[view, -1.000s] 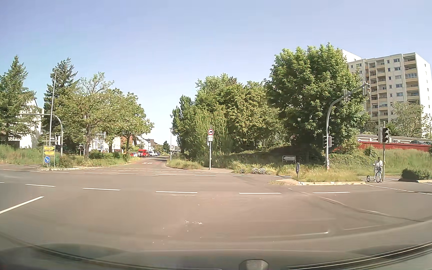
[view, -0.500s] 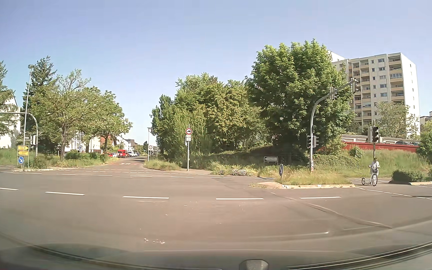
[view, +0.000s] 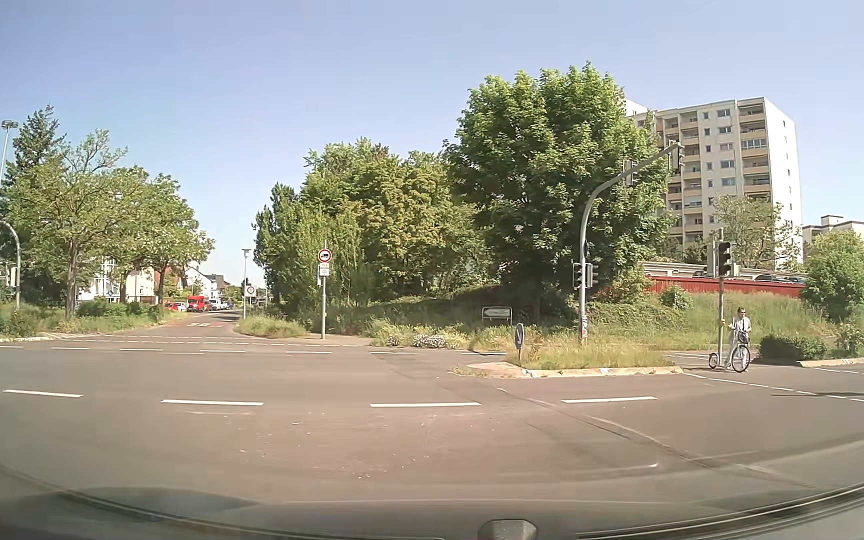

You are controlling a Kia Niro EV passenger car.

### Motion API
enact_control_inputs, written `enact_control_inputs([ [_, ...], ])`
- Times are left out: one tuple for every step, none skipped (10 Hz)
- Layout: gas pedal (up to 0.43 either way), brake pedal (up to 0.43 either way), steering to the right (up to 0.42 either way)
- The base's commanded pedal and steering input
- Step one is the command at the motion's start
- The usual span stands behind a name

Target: Follow the waypoints while adhering to traffic rules and regulations

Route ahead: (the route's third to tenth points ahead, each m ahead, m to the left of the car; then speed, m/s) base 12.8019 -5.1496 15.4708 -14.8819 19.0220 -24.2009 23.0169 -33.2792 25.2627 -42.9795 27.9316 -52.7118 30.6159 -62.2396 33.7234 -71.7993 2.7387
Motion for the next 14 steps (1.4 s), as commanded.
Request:
enact_control_inputs([
  [0.000, 0.043, 0.243],
  [0.000, 0.049, 0.247],
  [0.000, 0.073, 0.248],
  [0.000, 0.091, 0.248],
  [0.000, 0.104, 0.249],
  [0.000, 0.110, 0.250],
  [0.000, 0.116, 0.253],
  [0.000, 0.116, 0.260],
  [0.000, 0.122, 0.265],
  [0.000, 0.128, 0.267],
  [0.000, 0.134, 0.269],
  [0.000, 0.140, 0.271],
  [0.000, 0.140, 0.272],
  [0.000, 0.152, 0.273],
])
